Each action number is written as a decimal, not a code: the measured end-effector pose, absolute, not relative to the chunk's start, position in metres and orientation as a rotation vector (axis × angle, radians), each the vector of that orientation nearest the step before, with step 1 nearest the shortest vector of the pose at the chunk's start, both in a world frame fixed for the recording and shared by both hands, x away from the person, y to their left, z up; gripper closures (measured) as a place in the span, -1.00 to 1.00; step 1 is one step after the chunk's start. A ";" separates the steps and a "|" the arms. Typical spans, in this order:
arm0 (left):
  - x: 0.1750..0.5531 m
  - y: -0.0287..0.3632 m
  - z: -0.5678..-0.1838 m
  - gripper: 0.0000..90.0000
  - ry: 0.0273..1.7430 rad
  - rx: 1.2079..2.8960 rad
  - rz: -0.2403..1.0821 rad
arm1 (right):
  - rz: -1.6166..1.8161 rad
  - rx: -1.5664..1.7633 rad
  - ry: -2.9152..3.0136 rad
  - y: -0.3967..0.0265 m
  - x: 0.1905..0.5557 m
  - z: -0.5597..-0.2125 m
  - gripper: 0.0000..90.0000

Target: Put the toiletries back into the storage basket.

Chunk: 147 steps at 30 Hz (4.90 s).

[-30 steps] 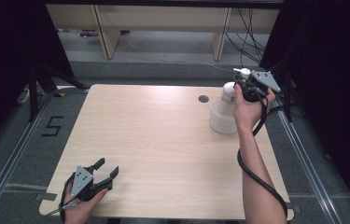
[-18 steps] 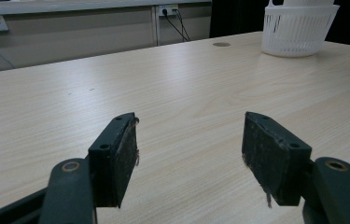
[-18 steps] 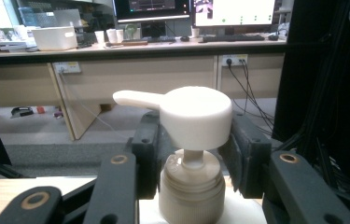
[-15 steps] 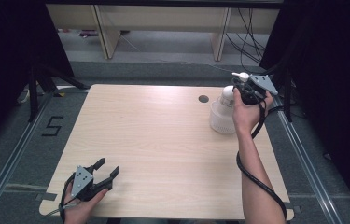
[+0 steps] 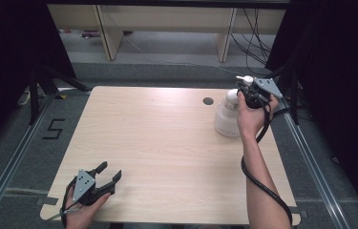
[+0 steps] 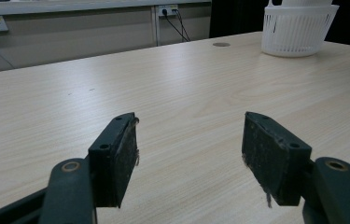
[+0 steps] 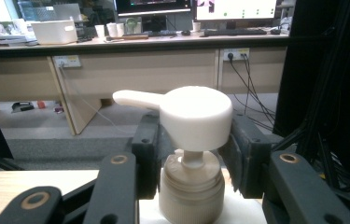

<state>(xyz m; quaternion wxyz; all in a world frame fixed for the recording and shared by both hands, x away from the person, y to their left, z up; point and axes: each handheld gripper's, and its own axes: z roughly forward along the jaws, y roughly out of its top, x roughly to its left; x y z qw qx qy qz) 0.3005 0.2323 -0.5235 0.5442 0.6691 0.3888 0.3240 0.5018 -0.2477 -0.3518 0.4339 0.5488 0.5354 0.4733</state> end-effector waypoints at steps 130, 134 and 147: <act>0.301 0.232 -0.523 -0.23 0.930 1.590 0.774 | 1.113 1.390 1.669 -0.288 0.336 -0.490 -0.31; 0.301 0.232 -0.523 -0.24 0.930 1.590 0.772 | 1.112 1.363 1.655 -0.289 0.332 -0.498 -0.30; 0.301 0.231 -0.524 -0.24 0.940 1.585 0.761 | 1.178 1.346 1.637 -0.286 0.327 -0.499 -0.31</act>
